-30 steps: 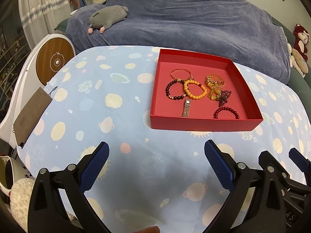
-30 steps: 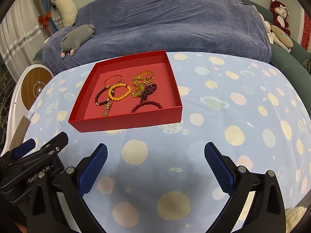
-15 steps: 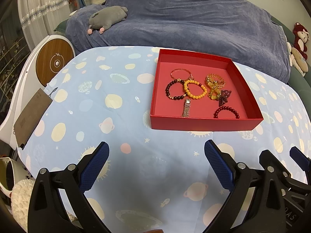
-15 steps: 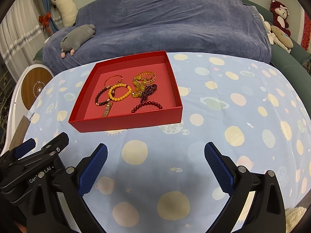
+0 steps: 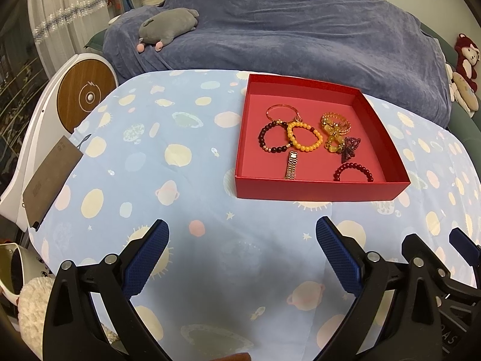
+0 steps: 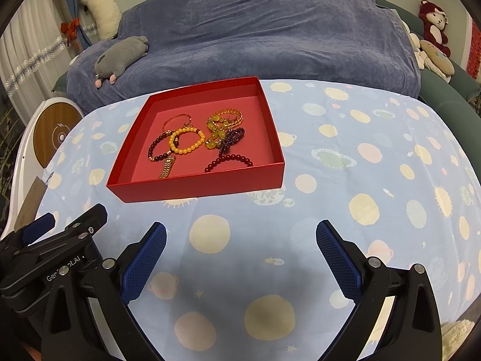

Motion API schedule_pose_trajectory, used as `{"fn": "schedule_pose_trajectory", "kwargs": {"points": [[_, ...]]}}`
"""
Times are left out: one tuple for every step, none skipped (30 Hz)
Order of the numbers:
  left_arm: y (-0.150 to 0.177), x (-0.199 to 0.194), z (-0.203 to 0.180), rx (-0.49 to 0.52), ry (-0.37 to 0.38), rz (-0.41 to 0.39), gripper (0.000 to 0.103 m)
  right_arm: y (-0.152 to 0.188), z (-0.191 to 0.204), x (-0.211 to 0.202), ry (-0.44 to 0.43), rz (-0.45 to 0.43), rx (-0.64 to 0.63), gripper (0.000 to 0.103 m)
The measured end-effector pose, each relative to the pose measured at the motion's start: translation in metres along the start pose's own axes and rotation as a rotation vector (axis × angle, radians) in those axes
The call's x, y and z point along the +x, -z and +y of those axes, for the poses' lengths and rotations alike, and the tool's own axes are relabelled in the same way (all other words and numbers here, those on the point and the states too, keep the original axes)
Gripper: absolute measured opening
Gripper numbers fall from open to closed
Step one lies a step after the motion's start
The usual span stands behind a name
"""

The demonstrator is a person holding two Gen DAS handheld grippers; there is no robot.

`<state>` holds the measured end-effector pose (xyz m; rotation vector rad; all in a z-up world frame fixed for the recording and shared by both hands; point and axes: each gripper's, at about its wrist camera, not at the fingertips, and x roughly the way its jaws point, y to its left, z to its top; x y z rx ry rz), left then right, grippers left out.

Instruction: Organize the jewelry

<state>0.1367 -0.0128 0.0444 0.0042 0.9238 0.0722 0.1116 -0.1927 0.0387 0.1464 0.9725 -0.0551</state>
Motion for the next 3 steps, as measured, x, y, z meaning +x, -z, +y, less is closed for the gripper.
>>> {"fn": "schedule_pose_trajectory", "kwargs": {"points": [[0.0002, -0.0004, -0.0001, 0.001, -0.002, -0.004, 0.094, -0.0001, 0.0001, -0.0001, 0.001, 0.000, -0.001, 0.096], [0.0003, -0.0003, -0.0002, 0.003, -0.002, -0.003, 0.094, -0.0001, 0.0001, -0.0001, 0.002, 0.000, -0.002, 0.096], [0.0003, -0.0002, -0.0002, 0.003, 0.000, -0.001, 0.094, -0.0001, 0.0000, -0.0001, 0.001, 0.001, -0.002, 0.096]]}}
